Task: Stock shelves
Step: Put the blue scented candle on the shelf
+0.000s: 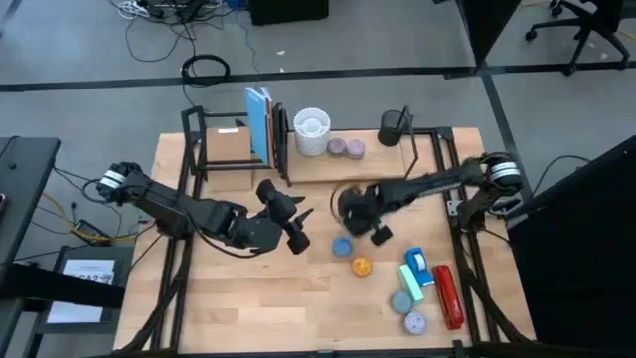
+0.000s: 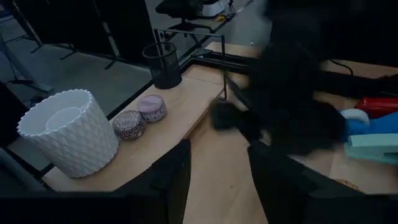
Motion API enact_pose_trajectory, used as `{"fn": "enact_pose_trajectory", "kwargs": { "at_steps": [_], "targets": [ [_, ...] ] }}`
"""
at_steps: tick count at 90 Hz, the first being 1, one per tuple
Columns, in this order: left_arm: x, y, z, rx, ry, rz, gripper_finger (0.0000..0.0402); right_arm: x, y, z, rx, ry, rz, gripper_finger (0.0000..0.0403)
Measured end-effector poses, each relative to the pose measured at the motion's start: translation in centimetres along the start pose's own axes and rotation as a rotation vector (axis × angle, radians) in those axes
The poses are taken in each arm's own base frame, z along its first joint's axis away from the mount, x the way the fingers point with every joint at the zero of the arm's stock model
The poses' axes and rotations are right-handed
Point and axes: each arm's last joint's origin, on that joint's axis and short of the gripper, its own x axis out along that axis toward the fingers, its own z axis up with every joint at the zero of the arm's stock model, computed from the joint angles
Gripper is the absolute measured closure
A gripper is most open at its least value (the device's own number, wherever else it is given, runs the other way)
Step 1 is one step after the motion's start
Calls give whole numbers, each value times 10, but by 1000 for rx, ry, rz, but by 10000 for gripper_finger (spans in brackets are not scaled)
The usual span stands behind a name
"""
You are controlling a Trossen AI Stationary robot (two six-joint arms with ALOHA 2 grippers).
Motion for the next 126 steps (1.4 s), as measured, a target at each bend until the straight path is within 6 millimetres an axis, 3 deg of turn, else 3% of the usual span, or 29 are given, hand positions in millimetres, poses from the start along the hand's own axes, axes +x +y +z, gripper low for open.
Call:
{"fn": "enact_pose_trajectory", "kwargs": {
  "at_steps": [12,23,38,57,70,81,95,126],
  "targets": [
    [0,0,0,0,-1,0,259,-17,-36,-29,180,-68,11,399],
    [0,0,0,4,3,2,259,-20,-40,-29,208,-213,166,379],
    [0,1,-1,14,10,5,259,-9,-9,6,81,-332,303,285],
    [0,1,-1,37,10,5,259,8,38,58,-104,-453,229,131],
    [0,1,-2,38,11,5,259,31,50,69,-69,-407,181,49],
    [0,1,-2,38,11,5,259,54,55,69,-20,-331,189,10],
    [0,1,-2,38,11,5,259,75,58,68,41,-262,182,21],
    [0,1,-2,38,11,5,259,75,56,67,82,-235,142,150]
  ]
}}
